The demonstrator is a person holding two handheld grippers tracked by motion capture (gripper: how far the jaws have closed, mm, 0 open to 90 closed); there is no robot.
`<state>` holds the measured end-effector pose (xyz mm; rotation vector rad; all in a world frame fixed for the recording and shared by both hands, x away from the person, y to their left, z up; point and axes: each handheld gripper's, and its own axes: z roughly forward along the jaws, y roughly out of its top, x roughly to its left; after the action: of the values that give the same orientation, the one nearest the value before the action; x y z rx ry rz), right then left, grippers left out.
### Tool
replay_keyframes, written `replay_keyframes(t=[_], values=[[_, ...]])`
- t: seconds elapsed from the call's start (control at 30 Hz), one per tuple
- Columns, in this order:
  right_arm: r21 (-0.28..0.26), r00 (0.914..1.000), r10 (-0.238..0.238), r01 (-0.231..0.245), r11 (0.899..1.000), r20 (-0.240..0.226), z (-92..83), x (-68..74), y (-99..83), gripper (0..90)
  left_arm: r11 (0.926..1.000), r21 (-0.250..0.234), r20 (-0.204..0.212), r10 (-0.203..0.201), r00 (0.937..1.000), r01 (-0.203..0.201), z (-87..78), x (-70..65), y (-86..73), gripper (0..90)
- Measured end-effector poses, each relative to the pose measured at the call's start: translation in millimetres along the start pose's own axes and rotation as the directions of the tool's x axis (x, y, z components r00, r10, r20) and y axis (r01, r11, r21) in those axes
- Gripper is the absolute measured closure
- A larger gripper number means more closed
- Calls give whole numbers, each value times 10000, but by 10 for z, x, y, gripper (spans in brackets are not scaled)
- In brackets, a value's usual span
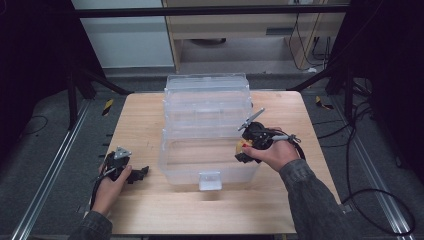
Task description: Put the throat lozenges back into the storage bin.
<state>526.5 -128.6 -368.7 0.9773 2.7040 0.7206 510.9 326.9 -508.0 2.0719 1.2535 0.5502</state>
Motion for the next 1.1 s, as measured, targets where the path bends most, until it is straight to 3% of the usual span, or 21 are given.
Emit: replay_keyframes(t=[1.1], values=[[143,9989,443,-440,9989,-155,104,-68,-133,209,10000,-3,-1,-2,10000,2,0,0,0,0]])
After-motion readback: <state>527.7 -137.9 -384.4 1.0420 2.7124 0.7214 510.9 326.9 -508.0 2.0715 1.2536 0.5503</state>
